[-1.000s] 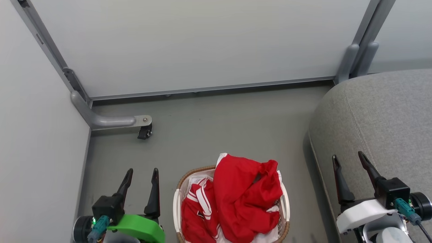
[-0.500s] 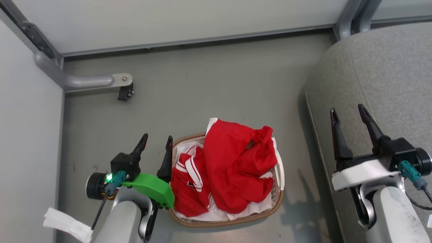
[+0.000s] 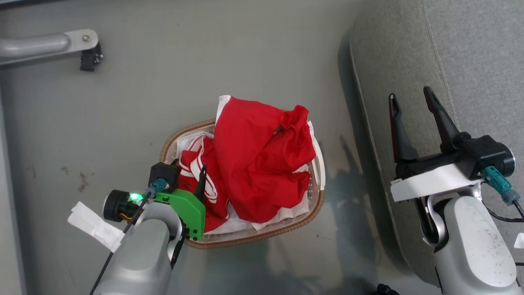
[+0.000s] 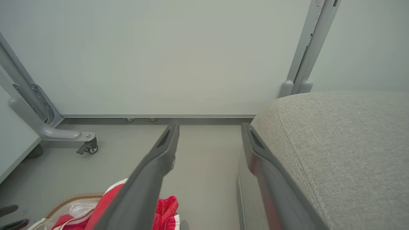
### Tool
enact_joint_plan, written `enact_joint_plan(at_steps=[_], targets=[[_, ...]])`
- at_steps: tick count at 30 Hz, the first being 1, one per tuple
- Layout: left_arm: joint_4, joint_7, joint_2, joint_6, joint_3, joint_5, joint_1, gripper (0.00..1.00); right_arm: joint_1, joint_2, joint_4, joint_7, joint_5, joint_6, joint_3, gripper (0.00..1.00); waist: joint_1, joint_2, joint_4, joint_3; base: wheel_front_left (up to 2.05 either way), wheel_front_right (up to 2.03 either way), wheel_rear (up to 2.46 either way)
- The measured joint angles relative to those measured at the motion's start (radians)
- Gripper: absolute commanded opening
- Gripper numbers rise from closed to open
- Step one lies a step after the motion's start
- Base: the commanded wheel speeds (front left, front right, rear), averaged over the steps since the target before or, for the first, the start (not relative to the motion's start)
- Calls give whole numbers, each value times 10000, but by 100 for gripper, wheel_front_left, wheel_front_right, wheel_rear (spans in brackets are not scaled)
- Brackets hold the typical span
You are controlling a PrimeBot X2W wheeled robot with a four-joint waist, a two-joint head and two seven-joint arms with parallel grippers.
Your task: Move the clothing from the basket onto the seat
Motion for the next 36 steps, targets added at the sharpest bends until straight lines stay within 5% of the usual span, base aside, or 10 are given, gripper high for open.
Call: enact_joint_plan(at_steps=[21, 22, 24, 26, 27, 36], targets=[[2418, 1306, 2, 1068, -322, -527, -1474, 100, -503, 0, -117, 0, 679, 0, 382, 100, 0, 0, -1331, 2269, 0, 0, 0], [2433, 1325, 0, 1089, -297, -571, -1494, 90, -521, 0, -117, 0, 709, 0, 393, 100, 0, 0, -1365, 2302, 0, 0, 0], [2464, 1394, 2, 1099, -261, -644, -1504, 49, -541, 0, -117, 0, 767, 0, 422, 100, 0, 0, -1416, 2348, 0, 0, 0], [2491, 1440, 4, 1118, -268, -690, -1511, 22, -553, 0, -115, 0, 815, 2, 445, 100, 0, 0, -1459, 2385, 0, 0, 0], [2500, 1452, 6, 1120, -270, -700, -1522, 0, -556, 0, -115, 0, 830, 0, 453, 100, 0, 0, -1473, 2398, 0, 0, 0], [2522, 1150, 12, 851, -506, -805, -1521, 0, -537, 2, 40, 0, 832, 0, 420, 100, 0, 0, -1398, 2178, 0, 0, 0]])
